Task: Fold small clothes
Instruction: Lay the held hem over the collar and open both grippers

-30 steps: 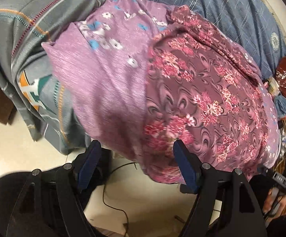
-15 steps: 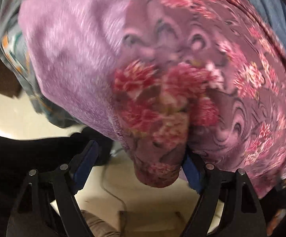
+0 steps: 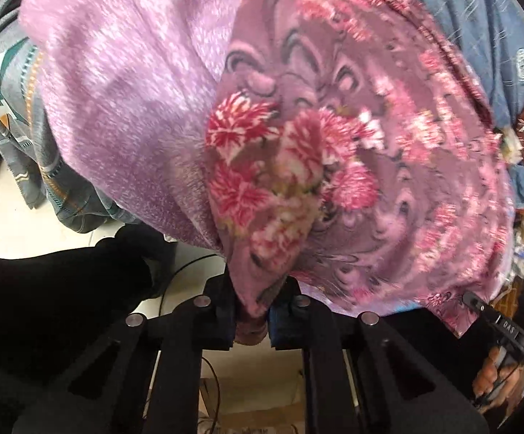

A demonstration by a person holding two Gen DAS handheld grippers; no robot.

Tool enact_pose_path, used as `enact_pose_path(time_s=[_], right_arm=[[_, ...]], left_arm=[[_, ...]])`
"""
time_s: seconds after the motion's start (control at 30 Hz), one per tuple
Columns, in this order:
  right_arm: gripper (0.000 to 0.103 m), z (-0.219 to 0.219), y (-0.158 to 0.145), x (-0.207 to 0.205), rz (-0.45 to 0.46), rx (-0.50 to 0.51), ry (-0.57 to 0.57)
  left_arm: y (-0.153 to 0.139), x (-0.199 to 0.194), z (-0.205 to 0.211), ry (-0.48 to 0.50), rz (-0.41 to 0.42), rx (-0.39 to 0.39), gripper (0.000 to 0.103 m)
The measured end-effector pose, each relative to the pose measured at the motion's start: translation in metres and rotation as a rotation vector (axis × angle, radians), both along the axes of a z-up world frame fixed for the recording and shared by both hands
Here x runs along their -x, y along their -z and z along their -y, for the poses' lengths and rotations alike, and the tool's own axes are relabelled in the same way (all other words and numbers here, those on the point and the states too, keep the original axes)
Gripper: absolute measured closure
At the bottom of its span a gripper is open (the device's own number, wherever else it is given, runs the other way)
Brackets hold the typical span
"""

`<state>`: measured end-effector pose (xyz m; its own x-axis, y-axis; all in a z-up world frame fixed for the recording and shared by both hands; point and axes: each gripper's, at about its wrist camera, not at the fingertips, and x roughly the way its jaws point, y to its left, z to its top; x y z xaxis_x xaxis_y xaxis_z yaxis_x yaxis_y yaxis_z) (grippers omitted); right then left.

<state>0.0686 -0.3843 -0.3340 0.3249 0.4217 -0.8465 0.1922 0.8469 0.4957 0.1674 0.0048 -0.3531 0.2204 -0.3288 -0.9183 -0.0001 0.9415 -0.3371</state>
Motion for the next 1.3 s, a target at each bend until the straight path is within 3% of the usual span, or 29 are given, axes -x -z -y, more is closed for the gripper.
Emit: enact_pose_path(time_s=[0.2,0.3,0.43,0.5,0.57,0.7,0.83,0.87,1.17,1.3], right_arm=[[0.1,0.019,-0.063,0.002,0.153,-0.186,-0.028],[0.1,0.033,-0.093,-0.002,0.257,-0.267,-0.014],[0.1,0.045,-0.118,-0.012,0.37,-0.331,-0.006],[0.1,0.041,-0.119,-0.02,0.364,-0.331,0.006],[0.1,0.042,-0.116,-0.024,0.353,-0.342,0.009],[0.1,0.033,-0.112,-0.02,0.35,-0.335,-0.005],[0.1,0.035,-0.109,-0.021,0.346,-0.338,-0.005],[0.1,0.035,-0.108,-0.023,0.344,-0.339,-0.006],[0.1,0.025,-0.106,-0.023,0.335,-0.335,-0.019],[0.1,0.025,-0.105,-0.022,0.325,-0.332,-0.015]], left_arm=[[-0.051,0.007,-0.005,0.111,0.006,0.142,0.093],[-0.077,0.006,-0.004,0.18,0.027,0.146,0.093],[-0.079,-0.003,-0.006,0.244,0.03,0.117,0.093],[-0.062,-0.009,-0.01,0.239,-0.025,0.089,0.093],[-0.047,-0.012,-0.013,0.233,-0.081,0.121,0.093],[-0.04,-0.007,-0.019,0.212,-0.091,0.087,0.089],[-0.048,0.001,-0.032,0.168,-0.065,0.06,0.058],[-0.052,0.002,-0.035,0.155,-0.041,0.051,0.056],[-0.034,-0.014,-0.043,0.048,-0.023,0.016,0.052],[-0.019,-0.016,-0.034,0.056,-0.034,-0.01,0.055]])
